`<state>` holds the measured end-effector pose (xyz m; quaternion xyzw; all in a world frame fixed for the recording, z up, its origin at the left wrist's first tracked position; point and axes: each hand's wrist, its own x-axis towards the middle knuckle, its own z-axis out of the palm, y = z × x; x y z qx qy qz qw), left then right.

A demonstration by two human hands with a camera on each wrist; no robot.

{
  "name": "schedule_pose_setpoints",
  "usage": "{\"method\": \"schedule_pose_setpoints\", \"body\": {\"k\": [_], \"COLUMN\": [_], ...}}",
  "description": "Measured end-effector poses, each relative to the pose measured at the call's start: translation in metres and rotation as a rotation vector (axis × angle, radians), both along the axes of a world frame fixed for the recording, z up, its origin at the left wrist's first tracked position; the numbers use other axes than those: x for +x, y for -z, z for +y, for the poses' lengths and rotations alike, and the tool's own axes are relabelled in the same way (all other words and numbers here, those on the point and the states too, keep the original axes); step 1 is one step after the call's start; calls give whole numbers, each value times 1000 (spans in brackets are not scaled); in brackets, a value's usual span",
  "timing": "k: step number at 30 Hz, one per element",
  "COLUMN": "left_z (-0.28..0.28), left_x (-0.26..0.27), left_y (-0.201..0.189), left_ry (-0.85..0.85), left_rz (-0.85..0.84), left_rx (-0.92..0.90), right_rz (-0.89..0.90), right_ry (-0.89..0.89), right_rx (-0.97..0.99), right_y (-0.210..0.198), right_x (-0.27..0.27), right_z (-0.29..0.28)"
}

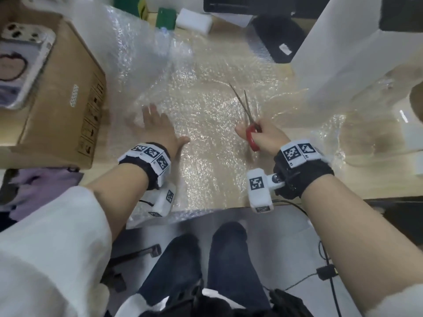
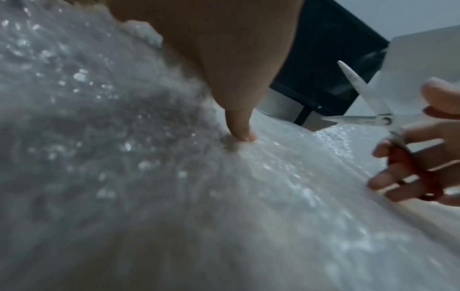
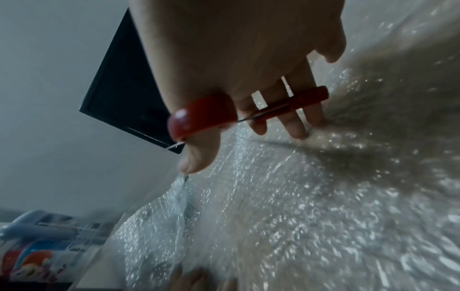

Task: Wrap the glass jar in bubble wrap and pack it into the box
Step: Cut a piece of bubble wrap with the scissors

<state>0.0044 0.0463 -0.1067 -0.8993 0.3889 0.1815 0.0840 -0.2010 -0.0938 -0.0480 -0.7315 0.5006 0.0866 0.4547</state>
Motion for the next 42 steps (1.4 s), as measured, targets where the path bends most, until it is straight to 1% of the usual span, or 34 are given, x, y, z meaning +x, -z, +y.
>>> {"method": "schedule_pose_setpoints", "body": {"k": [1, 2, 3, 4, 5, 6, 8, 9, 11, 13, 14, 15, 17, 20, 21, 22, 23, 25, 27, 28, 30, 32, 35, 38, 40, 42], "left_z": [0, 2, 4, 7, 11, 16, 21, 22, 25, 28, 31, 36, 53, 91, 103, 113, 120, 125, 121, 117, 110, 106, 105, 102, 101, 100], "left_x": [-10, -18, -24, -29, -35, -40, -46, -49, -60, -73, -79, -86, -99, -121, -129, -136, -143, -154, -162, -164, -163, -161, -162, -162, -160, -158], "left_y": [-6, -12, -15, -22, -29, -35, -41, -41, -40, -45, -50, -55, -62, -60, -54, -46, -39, -29, -26, -27, -32, -39, -52, -59, -57, -52], "left_ry": [69, 136, 210, 291, 365, 428, 492, 484, 434, 344, 269, 168, -106, -589, -727, -843, -956, -1200, -1401, -1470, -1524, -1520, -1488, -1452, -1418, -1368], "left_rz": [-66, -77, -4, 140, 267, 305, 208, 162, 94, 92, 145, 257, 636, 1181, 1322, 1424, 1494, 1561, 1558, 1544, 1521, 1530, 1547, 1547, 1568, 1527], "left_rx": [-94, -227, -335, -374, -338, -271, -142, -117, -141, -261, -339, -406, -427, -265, -232, -227, -255, -423, -654, -756, -895, -993, -1107, -1107, -1052, -997], "right_rz": [-4, -3, -2, 2, 0, -7, -56, -95, -165, -234, -264, -291, -348, -384, -381, -375, -370, -312, -257, -250, -251, -275, -278, -277, -295, -310], "right_ry": [11, 19, 24, 26, 23, 24, 25, 16, -24, -62, -82, -99, -113, -164, -177, -171, -161, -158, -140, -121, -87, -71, -60, -49, -38, -3], "right_rx": [1, -5, -16, -25, -33, -41, -40, -28, 26, 87, 120, 157, 254, 368, 399, 431, 470, 528, 584, 624, 695, 756, 785, 769, 739, 711], "right_y": [0, 0, 0, -1, -2, -3, -6, -8, -14, -20, -23, -26, -29, -27, -23, -18, -13, -6, -3, -2, -4, -3, -4, -9, -14, -19], "right_x": [0, 0, 0, 0, -1, -1, -3, -3, -4, -8, -12, -18, -32, -59, -69, -76, -84, -95, -103, -107, -118, -130, -136, -123, -110, -98], "right_z": [5, 9, 12, 15, 17, 19, 25, 30, 42, 57, 63, 70, 82, 102, 108, 114, 122, 136, 149, 155, 163, 169, 172, 173, 171, 168]}}
